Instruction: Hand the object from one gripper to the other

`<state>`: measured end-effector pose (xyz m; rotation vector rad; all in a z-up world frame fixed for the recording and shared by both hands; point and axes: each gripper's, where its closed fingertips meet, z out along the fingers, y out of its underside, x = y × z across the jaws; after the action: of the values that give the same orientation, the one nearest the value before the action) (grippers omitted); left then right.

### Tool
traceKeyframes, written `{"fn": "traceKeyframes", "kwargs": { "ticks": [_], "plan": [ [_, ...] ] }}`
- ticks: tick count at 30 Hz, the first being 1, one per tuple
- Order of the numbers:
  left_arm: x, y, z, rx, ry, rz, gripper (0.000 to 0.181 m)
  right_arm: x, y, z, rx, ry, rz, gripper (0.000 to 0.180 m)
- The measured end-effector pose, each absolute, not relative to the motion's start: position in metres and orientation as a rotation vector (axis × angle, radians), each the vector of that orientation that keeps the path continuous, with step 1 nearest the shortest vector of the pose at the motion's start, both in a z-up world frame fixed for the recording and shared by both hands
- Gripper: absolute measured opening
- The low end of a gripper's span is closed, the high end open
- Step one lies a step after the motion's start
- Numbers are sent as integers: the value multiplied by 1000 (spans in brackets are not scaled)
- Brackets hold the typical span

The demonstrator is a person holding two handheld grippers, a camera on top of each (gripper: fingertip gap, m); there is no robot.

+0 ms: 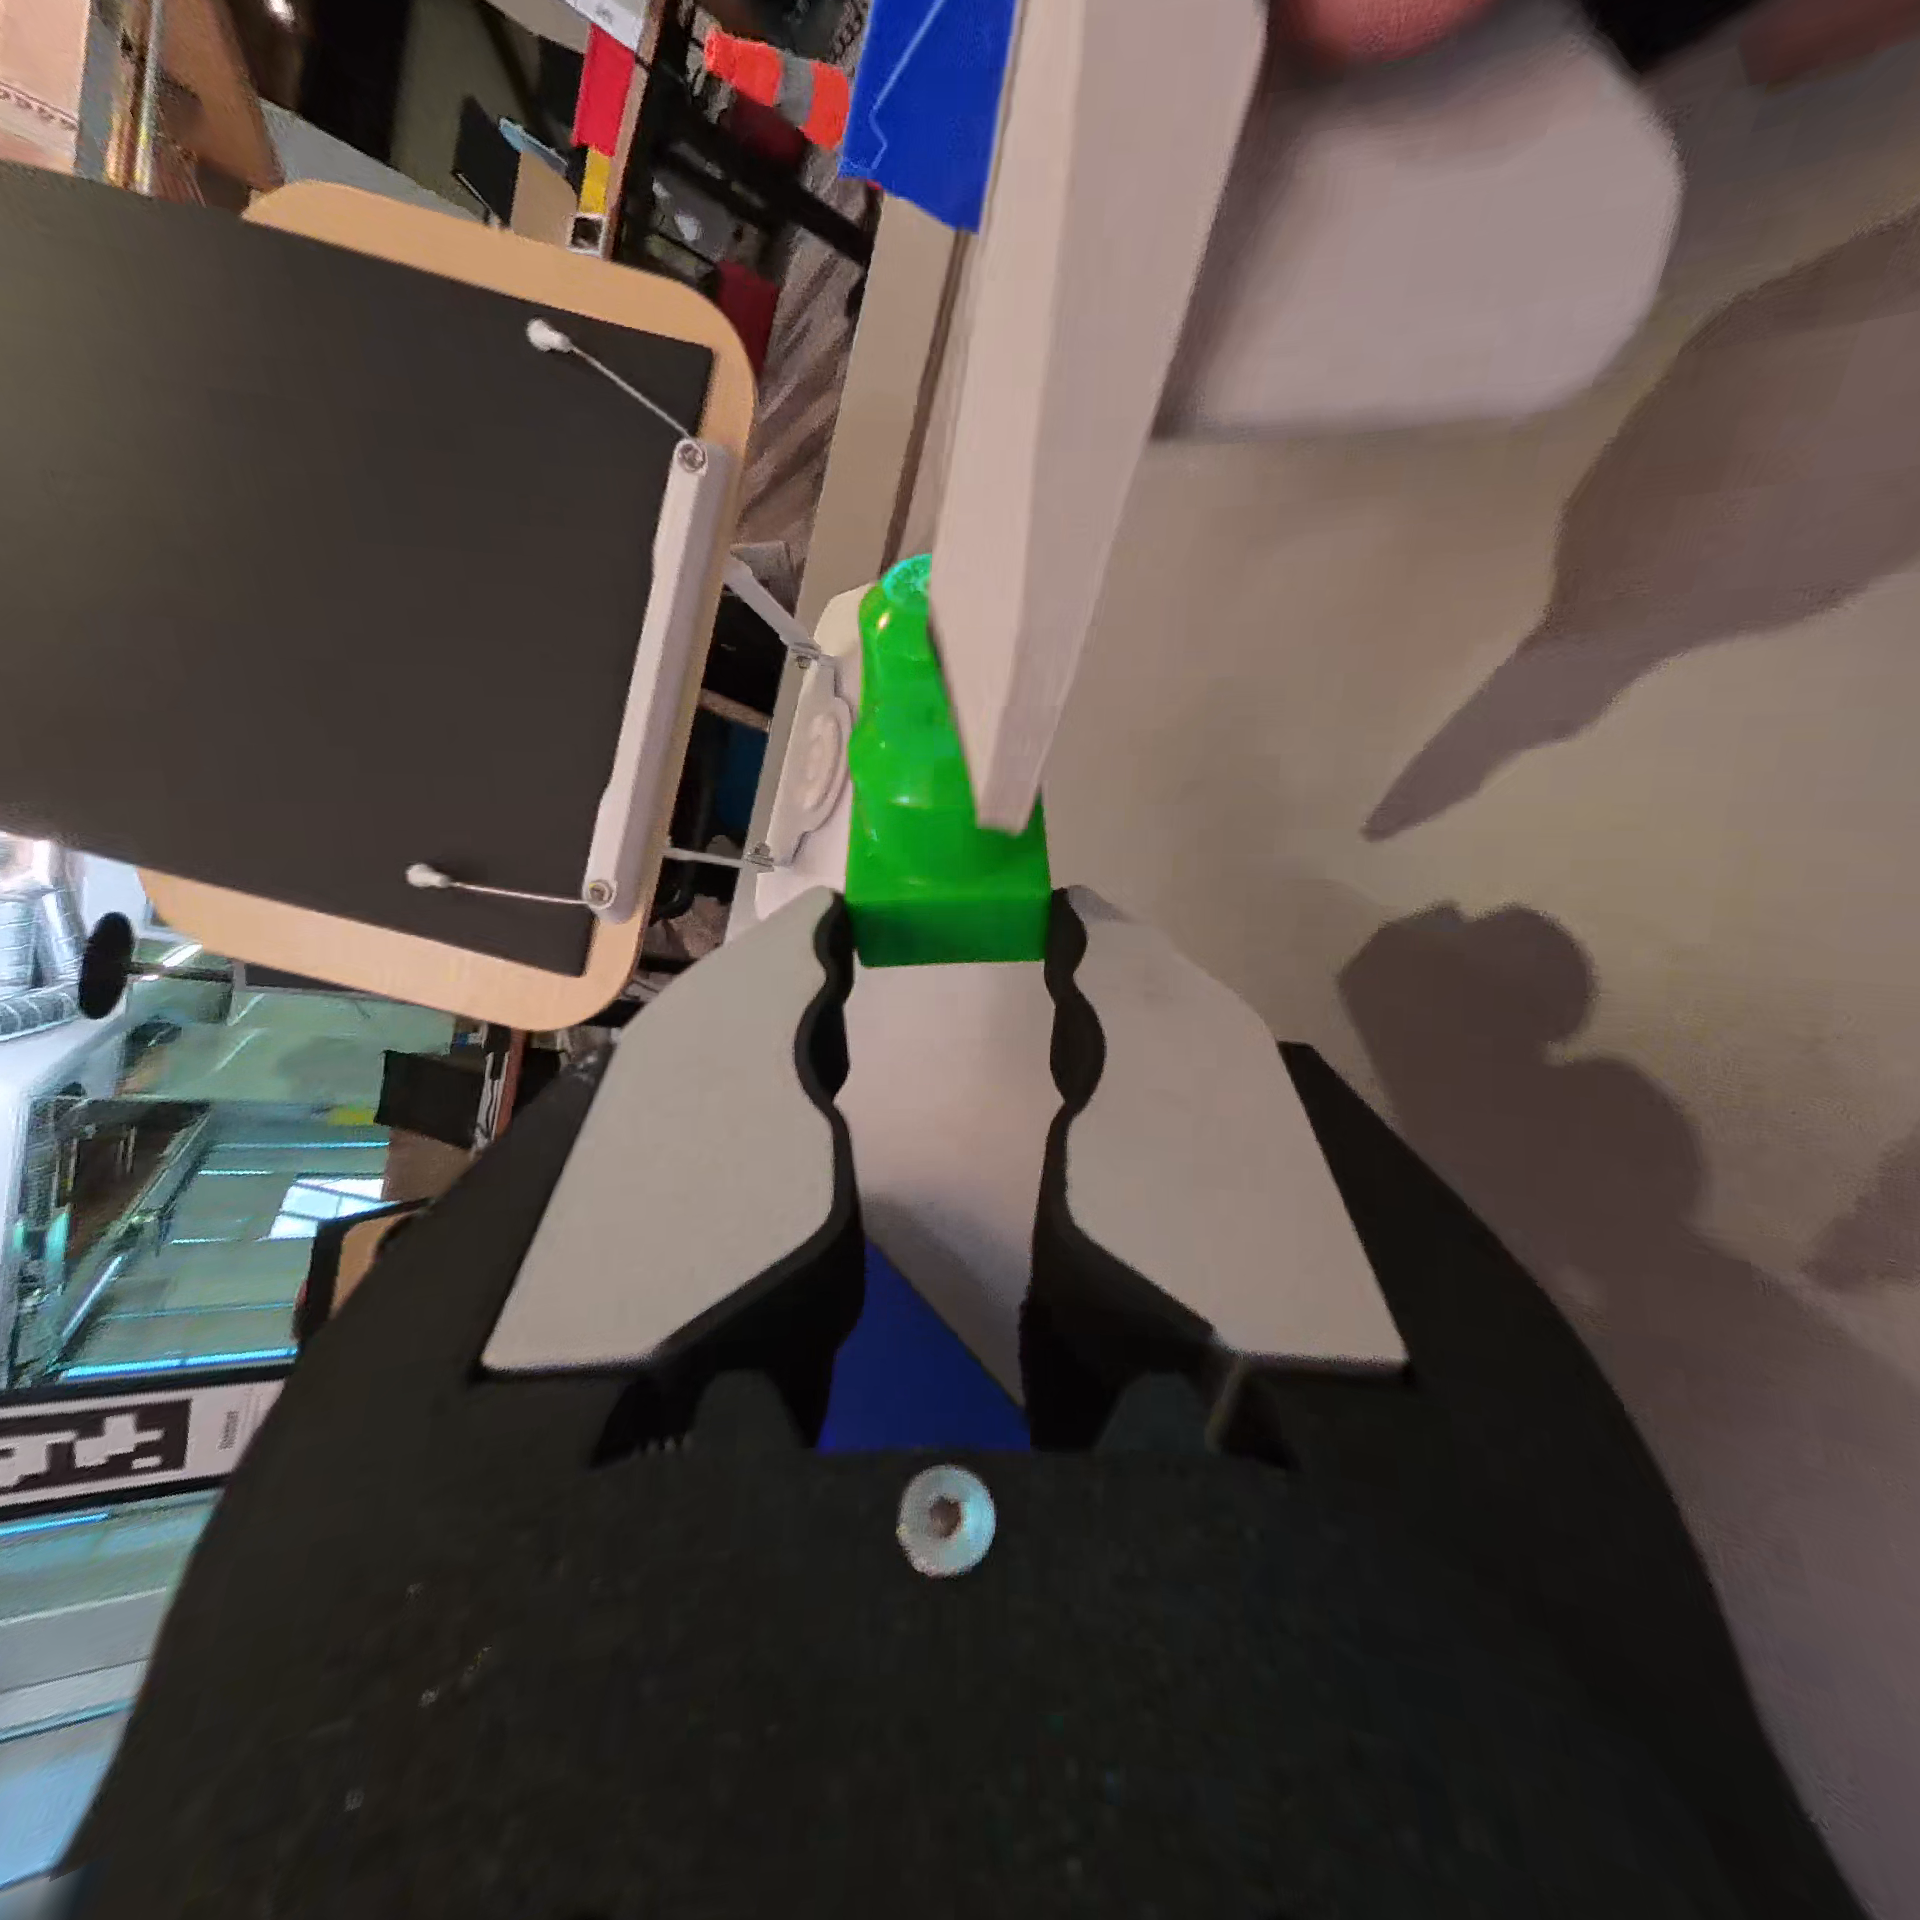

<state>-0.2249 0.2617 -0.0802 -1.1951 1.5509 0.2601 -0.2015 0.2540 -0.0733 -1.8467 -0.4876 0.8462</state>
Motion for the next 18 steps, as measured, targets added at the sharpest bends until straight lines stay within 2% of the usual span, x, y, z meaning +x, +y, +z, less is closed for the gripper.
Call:
{"fn": "traceKeyframes", "kwargs": {
  "ticks": [4, 6, 14, 18],
  "plan": [
    [-221, 259, -86, -1224, 1551, 271, 35, -207, 262, -77, -1800, -450, 739, 88],
    [-218, 257, -87, -1222, 1548, 277, 35, -209, 263, -78, -1794, -460, 691, 72],
    [-213, 255, -95, -1331, 1501, 158, 35, -193, 272, -92, -1865, -481, 642, 71],
    [-221, 258, -100, -1473, 1461, 22, 53, -161, 283, -95, -1778, -704, 256, 71]
  ]
}}
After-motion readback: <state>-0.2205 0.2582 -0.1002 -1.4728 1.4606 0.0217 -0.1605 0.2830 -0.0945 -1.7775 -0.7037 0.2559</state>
